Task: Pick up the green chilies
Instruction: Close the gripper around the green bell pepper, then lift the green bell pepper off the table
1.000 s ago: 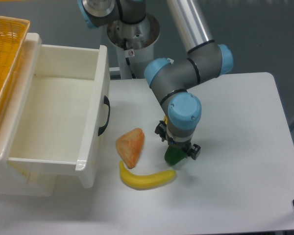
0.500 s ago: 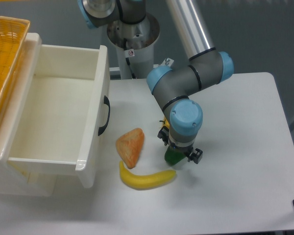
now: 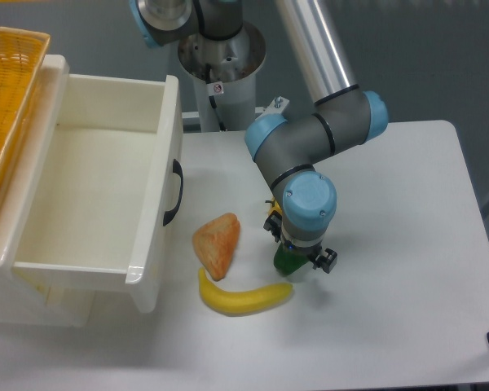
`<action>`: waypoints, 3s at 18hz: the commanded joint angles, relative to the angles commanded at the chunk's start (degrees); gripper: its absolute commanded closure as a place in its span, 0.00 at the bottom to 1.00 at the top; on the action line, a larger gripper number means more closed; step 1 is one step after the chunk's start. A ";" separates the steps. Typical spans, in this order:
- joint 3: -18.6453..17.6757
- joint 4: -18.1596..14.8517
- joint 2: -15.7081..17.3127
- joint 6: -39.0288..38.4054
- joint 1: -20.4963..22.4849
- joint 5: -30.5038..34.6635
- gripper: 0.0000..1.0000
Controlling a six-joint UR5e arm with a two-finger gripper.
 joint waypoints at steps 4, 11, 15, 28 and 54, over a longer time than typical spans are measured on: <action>-0.18 0.00 -0.18 0.00 0.00 0.00 0.00; -0.26 -0.17 -0.44 0.00 0.00 0.00 0.17; 0.44 -0.35 -0.44 -0.53 0.00 -0.17 0.77; 1.58 -2.19 3.68 -0.44 0.79 -2.10 0.75; 0.70 -15.47 13.88 -1.85 0.70 -9.75 0.73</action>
